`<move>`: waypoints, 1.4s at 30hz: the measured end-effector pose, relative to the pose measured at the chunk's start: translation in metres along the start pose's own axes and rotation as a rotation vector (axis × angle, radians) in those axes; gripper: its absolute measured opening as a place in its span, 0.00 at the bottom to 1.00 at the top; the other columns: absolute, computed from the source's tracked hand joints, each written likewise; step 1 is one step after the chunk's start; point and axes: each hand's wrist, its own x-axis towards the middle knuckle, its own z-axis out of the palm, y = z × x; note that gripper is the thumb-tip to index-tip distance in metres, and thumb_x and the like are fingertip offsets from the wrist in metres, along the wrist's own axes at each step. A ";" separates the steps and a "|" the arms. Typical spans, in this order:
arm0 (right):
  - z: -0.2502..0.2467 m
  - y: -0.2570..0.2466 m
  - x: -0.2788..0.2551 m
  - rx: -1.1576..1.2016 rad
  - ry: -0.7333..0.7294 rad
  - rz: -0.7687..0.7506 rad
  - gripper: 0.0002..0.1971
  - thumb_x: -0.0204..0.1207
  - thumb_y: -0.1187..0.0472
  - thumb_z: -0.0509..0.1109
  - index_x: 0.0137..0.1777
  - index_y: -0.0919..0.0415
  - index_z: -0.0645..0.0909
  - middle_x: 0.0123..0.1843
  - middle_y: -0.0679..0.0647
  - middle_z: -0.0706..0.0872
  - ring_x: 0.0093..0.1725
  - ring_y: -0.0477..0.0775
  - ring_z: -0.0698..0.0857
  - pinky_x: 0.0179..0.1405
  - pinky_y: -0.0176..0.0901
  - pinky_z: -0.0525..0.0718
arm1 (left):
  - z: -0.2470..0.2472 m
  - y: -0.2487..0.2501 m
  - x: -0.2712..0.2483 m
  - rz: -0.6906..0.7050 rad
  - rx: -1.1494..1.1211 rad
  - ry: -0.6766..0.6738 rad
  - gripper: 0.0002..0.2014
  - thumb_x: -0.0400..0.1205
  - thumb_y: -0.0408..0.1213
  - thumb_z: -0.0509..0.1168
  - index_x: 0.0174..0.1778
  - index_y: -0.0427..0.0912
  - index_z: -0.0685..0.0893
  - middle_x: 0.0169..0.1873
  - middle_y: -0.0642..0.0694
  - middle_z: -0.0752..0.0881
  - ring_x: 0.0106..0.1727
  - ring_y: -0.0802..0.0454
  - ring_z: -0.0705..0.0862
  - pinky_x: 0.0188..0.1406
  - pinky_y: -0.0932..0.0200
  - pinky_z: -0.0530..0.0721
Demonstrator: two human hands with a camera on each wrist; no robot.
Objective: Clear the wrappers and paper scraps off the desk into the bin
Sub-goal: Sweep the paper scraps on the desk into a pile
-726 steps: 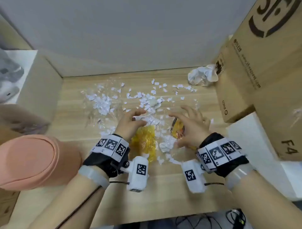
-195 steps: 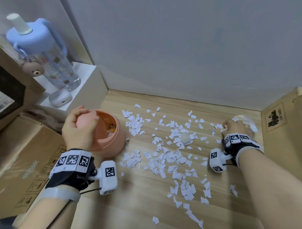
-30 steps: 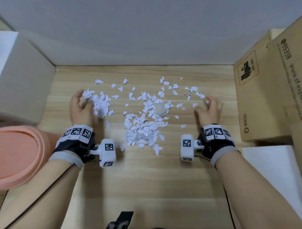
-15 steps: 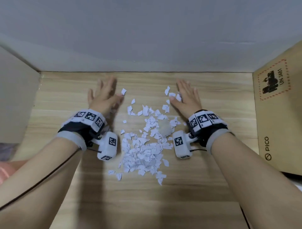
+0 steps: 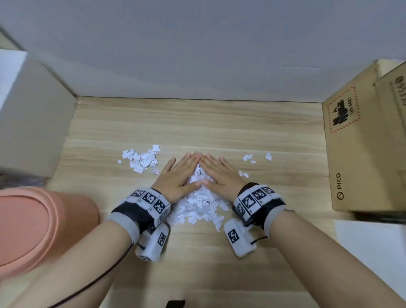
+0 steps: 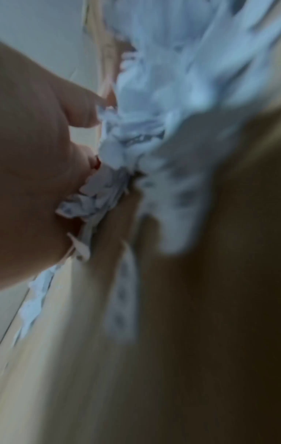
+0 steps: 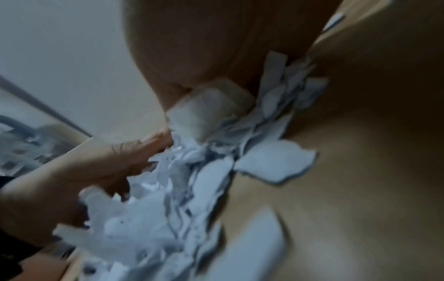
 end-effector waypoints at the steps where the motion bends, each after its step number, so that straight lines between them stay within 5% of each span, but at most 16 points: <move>1: 0.007 -0.005 -0.009 0.005 -0.005 -0.009 0.40 0.71 0.33 0.36 0.79 0.54 0.40 0.77 0.41 0.35 0.76 0.38 0.34 0.76 0.40 0.30 | 0.007 0.002 -0.010 0.010 0.007 -0.001 0.42 0.70 0.70 0.36 0.76 0.52 0.32 0.77 0.59 0.37 0.77 0.65 0.33 0.66 0.73 0.21; 3: 0.013 -0.013 -0.024 0.085 -0.003 -0.013 0.41 0.69 0.31 0.37 0.79 0.52 0.44 0.78 0.41 0.39 0.77 0.38 0.37 0.76 0.40 0.32 | 0.012 0.005 -0.027 0.044 -0.051 -0.024 0.46 0.68 0.75 0.36 0.78 0.52 0.37 0.77 0.60 0.40 0.78 0.65 0.35 0.66 0.74 0.21; 5: 0.006 -0.017 -0.034 0.398 0.025 0.043 0.32 0.77 0.37 0.49 0.78 0.49 0.55 0.81 0.45 0.53 0.78 0.40 0.50 0.80 0.46 0.42 | 0.003 0.007 -0.039 0.054 -0.235 0.001 0.47 0.69 0.76 0.41 0.80 0.51 0.47 0.78 0.60 0.47 0.79 0.64 0.41 0.76 0.64 0.30; 8: -0.013 -0.006 -0.041 0.876 0.369 0.269 0.22 0.78 0.49 0.62 0.72 0.41 0.67 0.79 0.44 0.66 0.75 0.45 0.67 0.77 0.54 0.65 | -0.021 -0.005 -0.049 -0.100 -0.509 0.395 0.29 0.82 0.49 0.59 0.79 0.50 0.60 0.80 0.54 0.56 0.82 0.56 0.51 0.82 0.50 0.42; 11: -0.028 0.027 -0.048 0.758 0.780 0.506 0.25 0.74 0.52 0.63 0.72 0.41 0.65 0.82 0.46 0.58 0.79 0.52 0.62 0.77 0.58 0.63 | -0.045 -0.030 -0.050 -0.371 -0.522 0.747 0.26 0.84 0.42 0.58 0.78 0.52 0.60 0.82 0.51 0.52 0.83 0.54 0.44 0.80 0.48 0.36; 15: -0.029 0.054 -0.043 0.440 0.439 0.605 0.29 0.80 0.50 0.57 0.79 0.52 0.54 0.84 0.49 0.43 0.82 0.51 0.41 0.79 0.54 0.36 | -0.049 -0.048 -0.036 -0.545 -0.567 0.579 0.29 0.84 0.46 0.55 0.80 0.56 0.52 0.83 0.49 0.45 0.83 0.49 0.39 0.79 0.41 0.33; 22: 0.012 0.016 -0.042 0.110 0.247 0.273 0.28 0.82 0.45 0.48 0.79 0.47 0.44 0.79 0.40 0.36 0.79 0.42 0.36 0.77 0.47 0.32 | -0.009 -0.003 -0.017 -0.165 -0.151 0.114 0.30 0.83 0.55 0.50 0.80 0.52 0.53 0.81 0.56 0.43 0.82 0.53 0.37 0.76 0.45 0.29; 26: 0.038 -0.009 -0.054 0.082 0.166 0.216 0.30 0.81 0.41 0.45 0.79 0.47 0.40 0.76 0.39 0.33 0.78 0.41 0.34 0.77 0.46 0.31 | 0.021 0.018 -0.035 -0.061 -0.123 0.023 0.29 0.83 0.55 0.49 0.80 0.54 0.51 0.79 0.59 0.43 0.79 0.61 0.36 0.74 0.53 0.27; 29: 0.049 -0.027 -0.063 0.159 0.167 0.175 0.38 0.70 0.32 0.39 0.79 0.47 0.43 0.77 0.37 0.36 0.77 0.38 0.35 0.76 0.42 0.31 | 0.030 0.022 -0.050 0.002 -0.185 -0.057 0.32 0.80 0.62 0.48 0.80 0.54 0.53 0.80 0.59 0.44 0.81 0.61 0.39 0.74 0.58 0.30; 32: 0.050 -0.035 -0.071 0.493 0.356 0.203 0.34 0.74 0.37 0.50 0.78 0.48 0.51 0.78 0.37 0.47 0.79 0.39 0.44 0.80 0.46 0.37 | 0.013 0.011 -0.057 0.003 -0.302 0.106 0.33 0.77 0.64 0.47 0.78 0.58 0.56 0.79 0.60 0.46 0.81 0.61 0.44 0.77 0.53 0.34; 36: 0.038 -0.020 -0.084 0.540 0.663 0.494 0.26 0.81 0.52 0.57 0.78 0.52 0.56 0.83 0.47 0.50 0.81 0.44 0.46 0.82 0.51 0.40 | -0.025 -0.018 -0.052 -0.326 -0.364 0.502 0.26 0.84 0.48 0.54 0.79 0.54 0.57 0.82 0.53 0.46 0.82 0.53 0.40 0.78 0.46 0.36; 39: 0.032 -0.011 -0.080 0.426 0.490 0.536 0.28 0.82 0.51 0.54 0.79 0.53 0.50 0.84 0.49 0.46 0.82 0.48 0.43 0.77 0.45 0.34 | -0.040 -0.040 -0.037 -0.514 -0.390 0.470 0.29 0.84 0.46 0.55 0.80 0.47 0.55 0.83 0.46 0.44 0.83 0.48 0.40 0.78 0.42 0.37; 42: 0.032 -0.018 -0.063 0.382 0.318 0.394 0.29 0.82 0.47 0.51 0.80 0.52 0.45 0.83 0.48 0.44 0.82 0.45 0.39 0.75 0.43 0.30 | -0.032 -0.039 -0.030 -0.457 -0.369 0.370 0.30 0.84 0.46 0.54 0.81 0.42 0.53 0.83 0.45 0.45 0.83 0.50 0.41 0.79 0.45 0.37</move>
